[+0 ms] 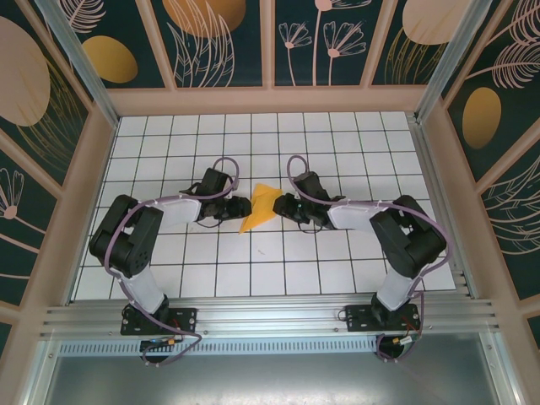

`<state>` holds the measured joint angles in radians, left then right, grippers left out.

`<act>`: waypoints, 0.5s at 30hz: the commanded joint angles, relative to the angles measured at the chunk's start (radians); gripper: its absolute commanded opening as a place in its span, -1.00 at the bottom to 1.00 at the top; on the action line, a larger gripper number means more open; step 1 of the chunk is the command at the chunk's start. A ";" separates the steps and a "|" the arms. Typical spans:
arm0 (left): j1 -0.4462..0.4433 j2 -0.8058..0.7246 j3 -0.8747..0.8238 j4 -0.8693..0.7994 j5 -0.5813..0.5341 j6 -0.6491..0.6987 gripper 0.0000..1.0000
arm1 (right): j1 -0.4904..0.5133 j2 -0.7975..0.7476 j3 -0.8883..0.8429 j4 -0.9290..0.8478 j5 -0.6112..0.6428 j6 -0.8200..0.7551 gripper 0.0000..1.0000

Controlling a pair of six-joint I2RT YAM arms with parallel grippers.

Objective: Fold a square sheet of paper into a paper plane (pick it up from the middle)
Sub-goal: Turn over the paper at the center of the table.

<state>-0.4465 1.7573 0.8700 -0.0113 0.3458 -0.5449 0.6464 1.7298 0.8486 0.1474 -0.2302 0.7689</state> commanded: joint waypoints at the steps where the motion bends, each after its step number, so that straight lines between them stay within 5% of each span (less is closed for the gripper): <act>1: 0.005 0.018 0.026 -0.014 0.030 0.029 -0.07 | 0.014 0.038 0.046 0.031 -0.020 0.015 -0.20; 15: 0.006 -0.152 -0.019 0.015 -0.033 0.015 0.18 | 0.015 0.029 0.026 0.041 0.022 0.054 -0.17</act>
<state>-0.4450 1.6279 0.8734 -0.0212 0.3096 -0.5415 0.6563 1.7813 0.8783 0.1616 -0.2306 0.8047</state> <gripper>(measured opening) 0.584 0.415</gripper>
